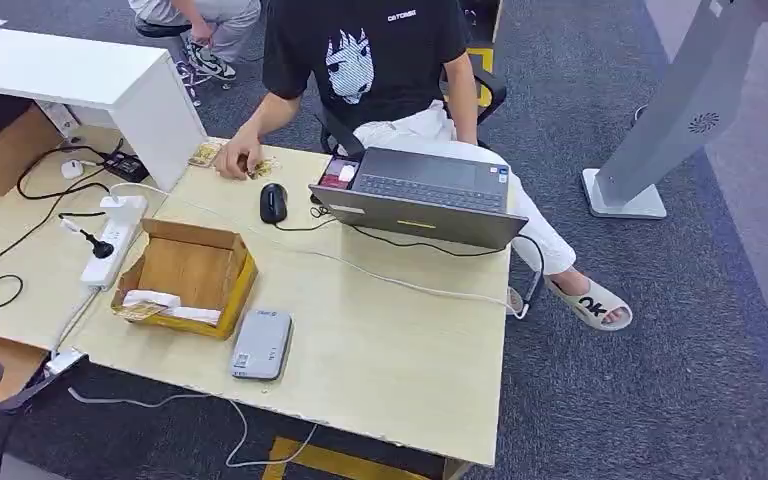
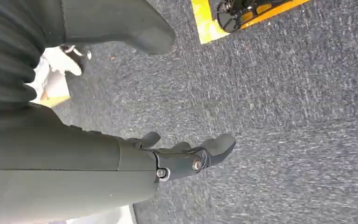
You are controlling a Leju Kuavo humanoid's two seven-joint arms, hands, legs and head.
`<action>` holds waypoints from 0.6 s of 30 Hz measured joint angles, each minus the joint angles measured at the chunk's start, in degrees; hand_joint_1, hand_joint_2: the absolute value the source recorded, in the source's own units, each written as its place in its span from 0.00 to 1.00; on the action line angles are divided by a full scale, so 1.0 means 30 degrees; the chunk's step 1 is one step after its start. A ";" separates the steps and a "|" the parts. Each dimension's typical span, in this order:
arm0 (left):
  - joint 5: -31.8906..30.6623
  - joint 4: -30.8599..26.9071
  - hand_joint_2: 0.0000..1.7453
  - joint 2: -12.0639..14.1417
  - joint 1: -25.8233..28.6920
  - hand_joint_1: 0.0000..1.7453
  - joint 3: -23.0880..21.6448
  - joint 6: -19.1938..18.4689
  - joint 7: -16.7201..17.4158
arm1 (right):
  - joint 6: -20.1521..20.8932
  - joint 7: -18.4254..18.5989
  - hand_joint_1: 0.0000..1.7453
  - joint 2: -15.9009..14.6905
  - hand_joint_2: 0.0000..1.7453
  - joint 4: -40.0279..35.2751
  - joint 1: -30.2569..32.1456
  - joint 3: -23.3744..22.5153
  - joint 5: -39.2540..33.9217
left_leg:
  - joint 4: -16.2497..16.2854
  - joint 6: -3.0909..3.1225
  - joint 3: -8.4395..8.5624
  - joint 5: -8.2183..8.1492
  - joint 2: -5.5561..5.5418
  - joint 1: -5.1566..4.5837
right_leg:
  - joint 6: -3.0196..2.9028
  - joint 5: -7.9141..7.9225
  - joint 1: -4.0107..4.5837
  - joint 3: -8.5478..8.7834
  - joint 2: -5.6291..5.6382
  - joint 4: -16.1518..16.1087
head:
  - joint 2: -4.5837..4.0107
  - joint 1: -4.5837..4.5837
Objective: Pass the card to the sensor for recognition and then transmit it.
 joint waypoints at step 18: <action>-0.0087 0.3028 1.00 -0.0320 -0.1910 0.00 -0.2533 0.2044 0.0524 | -0.0321 -0.0350 0.00 -0.0007 1.00 0.0051 -0.0076 0.0022 0.0261 | 0.0002 0.0000 -0.0006 0.0001 -0.0004 0.0000 | 0.0001 0.0003 0.0000 -0.0014 -0.0003 -0.0002 | 0.0000 0.0007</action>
